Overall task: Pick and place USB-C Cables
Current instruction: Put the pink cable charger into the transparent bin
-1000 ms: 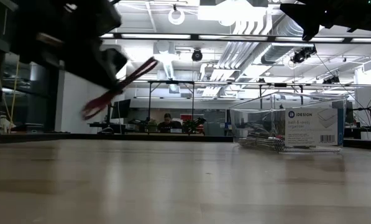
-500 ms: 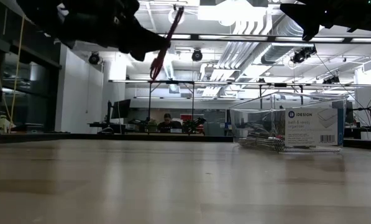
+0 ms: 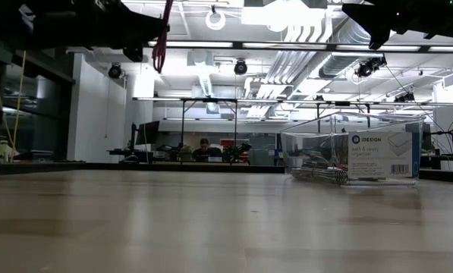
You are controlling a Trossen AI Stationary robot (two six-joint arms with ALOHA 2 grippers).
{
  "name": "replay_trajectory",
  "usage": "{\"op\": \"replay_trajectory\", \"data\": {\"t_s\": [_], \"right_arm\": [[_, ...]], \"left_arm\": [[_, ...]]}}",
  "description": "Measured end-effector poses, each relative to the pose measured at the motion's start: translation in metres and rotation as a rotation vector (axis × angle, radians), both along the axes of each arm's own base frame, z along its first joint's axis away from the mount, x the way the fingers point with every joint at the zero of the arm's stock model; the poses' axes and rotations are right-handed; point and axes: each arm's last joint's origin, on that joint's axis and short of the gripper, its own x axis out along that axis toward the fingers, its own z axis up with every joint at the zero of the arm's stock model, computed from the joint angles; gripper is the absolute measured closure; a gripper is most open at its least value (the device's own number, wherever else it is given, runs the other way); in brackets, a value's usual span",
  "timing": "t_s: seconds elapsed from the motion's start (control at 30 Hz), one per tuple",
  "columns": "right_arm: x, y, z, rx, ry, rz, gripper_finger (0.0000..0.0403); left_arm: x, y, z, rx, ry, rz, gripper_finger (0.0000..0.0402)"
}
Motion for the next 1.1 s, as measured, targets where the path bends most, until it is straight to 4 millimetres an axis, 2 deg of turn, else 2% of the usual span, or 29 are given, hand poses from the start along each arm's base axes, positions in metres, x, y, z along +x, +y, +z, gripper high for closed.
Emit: {"op": "replay_trajectory", "data": {"t_s": [0.37, 0.5, 0.73, 1.1], "right_arm": [[0.000, 0.000, 0.000, 0.052, -0.002, 0.017, 0.0217], [0.006, 0.000, -0.005, 0.092, 0.034, 0.028, 0.0217], [0.024, 0.000, -0.013, 0.116, 0.073, -0.027, 0.0217], [0.047, 0.002, -0.024, 0.073, 0.065, -0.025, 0.0217]], "left_arm": [[0.003, -0.007, 0.000, -0.011, -0.015, -0.027, 0.0401], [0.012, -0.008, -0.002, -0.034, 0.002, 0.013, 0.0401], [0.048, -0.011, 0.004, -0.044, 0.050, -0.030, 0.0401], [0.107, -0.019, -0.001, -0.081, 0.115, -0.048, 0.0401]]}}
